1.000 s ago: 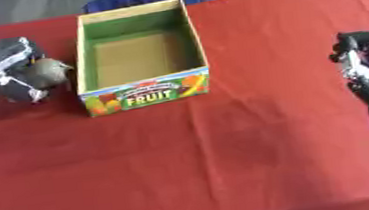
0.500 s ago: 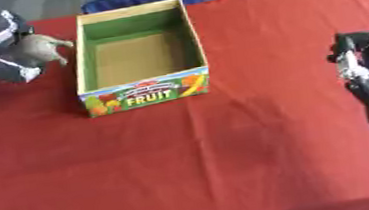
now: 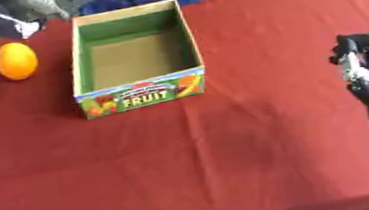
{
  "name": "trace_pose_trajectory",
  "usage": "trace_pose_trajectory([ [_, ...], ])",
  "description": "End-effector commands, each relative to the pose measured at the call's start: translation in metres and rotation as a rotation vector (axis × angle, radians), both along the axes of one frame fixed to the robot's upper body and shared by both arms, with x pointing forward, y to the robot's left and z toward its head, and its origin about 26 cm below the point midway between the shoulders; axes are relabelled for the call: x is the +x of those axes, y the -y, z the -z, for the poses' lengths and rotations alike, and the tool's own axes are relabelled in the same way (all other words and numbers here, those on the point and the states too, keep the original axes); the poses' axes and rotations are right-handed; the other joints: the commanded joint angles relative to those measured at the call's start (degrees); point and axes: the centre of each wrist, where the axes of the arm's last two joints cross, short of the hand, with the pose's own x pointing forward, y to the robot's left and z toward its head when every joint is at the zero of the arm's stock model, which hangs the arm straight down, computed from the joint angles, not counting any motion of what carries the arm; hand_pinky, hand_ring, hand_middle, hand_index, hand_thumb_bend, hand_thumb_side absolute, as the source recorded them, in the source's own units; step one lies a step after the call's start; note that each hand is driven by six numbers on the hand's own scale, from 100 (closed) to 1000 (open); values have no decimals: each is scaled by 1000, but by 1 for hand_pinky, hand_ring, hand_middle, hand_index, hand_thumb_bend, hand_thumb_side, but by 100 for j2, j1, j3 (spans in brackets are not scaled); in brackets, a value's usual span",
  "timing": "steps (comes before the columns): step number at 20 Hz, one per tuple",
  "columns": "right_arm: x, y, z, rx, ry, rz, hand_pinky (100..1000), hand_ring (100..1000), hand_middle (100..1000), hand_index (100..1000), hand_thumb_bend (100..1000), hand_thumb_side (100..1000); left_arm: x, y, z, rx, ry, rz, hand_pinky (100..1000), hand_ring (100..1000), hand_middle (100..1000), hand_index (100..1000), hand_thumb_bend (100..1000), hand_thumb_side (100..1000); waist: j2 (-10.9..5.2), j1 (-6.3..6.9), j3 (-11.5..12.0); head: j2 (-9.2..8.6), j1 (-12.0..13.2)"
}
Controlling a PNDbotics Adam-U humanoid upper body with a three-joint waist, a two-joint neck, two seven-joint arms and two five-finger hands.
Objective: Pick up objects on the table and place them in the box.
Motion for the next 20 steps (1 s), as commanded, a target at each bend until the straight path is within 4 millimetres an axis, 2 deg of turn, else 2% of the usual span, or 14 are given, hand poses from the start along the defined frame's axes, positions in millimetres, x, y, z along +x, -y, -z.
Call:
trace_pose_trajectory([
  [1,2,-1,-11,-26,33,-23,742,886,547,645,128,327,4,17,-10,-6,54,29,516,344,291,398,270,100,-42,8,-101,-127,118],
  [9,5,-6,-19,-36,54,-60,742,887,546,645,126,328,19,47,17,30,31,64,534,376,324,432,285,100,124,85,-504,-283,347],
  [14,6,-7,-19,-35,56,-65,742,886,547,645,126,328,25,51,41,113,-81,55,590,463,418,519,346,100,142,115,-559,-316,353],
  [20,6,-7,-19,-34,56,-64,741,886,547,645,125,328,27,51,60,193,-202,58,631,536,492,580,390,100,132,123,-555,-346,336],
])
